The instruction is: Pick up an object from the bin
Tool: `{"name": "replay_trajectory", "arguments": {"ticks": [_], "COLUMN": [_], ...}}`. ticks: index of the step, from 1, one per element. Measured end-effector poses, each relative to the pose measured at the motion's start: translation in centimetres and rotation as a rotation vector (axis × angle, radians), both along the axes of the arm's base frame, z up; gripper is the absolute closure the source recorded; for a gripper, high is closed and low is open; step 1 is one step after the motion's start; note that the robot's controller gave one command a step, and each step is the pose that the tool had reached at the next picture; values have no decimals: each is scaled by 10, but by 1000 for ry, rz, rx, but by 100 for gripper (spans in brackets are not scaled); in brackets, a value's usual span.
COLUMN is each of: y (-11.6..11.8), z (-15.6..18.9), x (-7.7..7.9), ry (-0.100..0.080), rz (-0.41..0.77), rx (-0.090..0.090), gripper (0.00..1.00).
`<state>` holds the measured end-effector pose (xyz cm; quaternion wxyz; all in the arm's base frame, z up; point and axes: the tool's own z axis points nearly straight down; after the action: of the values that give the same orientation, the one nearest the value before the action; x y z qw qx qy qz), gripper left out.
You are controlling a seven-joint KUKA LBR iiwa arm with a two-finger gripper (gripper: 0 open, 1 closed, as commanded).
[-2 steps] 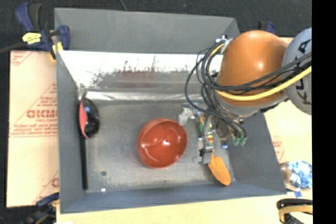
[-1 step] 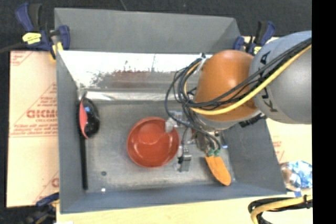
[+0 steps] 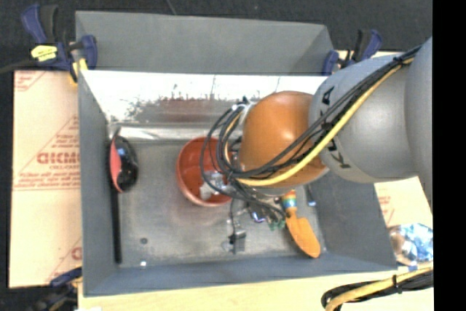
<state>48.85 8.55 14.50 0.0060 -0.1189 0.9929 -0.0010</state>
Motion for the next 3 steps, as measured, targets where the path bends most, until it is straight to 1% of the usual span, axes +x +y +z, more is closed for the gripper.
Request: {"name": "replay_trajectory", "arguments": {"ticks": [1,2,3], "y": [54,-13,40], "z": [-67,-73,-54], "x": [0,65,96], "ry": [0,-10,0], "rz": [169,147,202], "rx": [1,1,7], "gripper": [0,0,100]}}
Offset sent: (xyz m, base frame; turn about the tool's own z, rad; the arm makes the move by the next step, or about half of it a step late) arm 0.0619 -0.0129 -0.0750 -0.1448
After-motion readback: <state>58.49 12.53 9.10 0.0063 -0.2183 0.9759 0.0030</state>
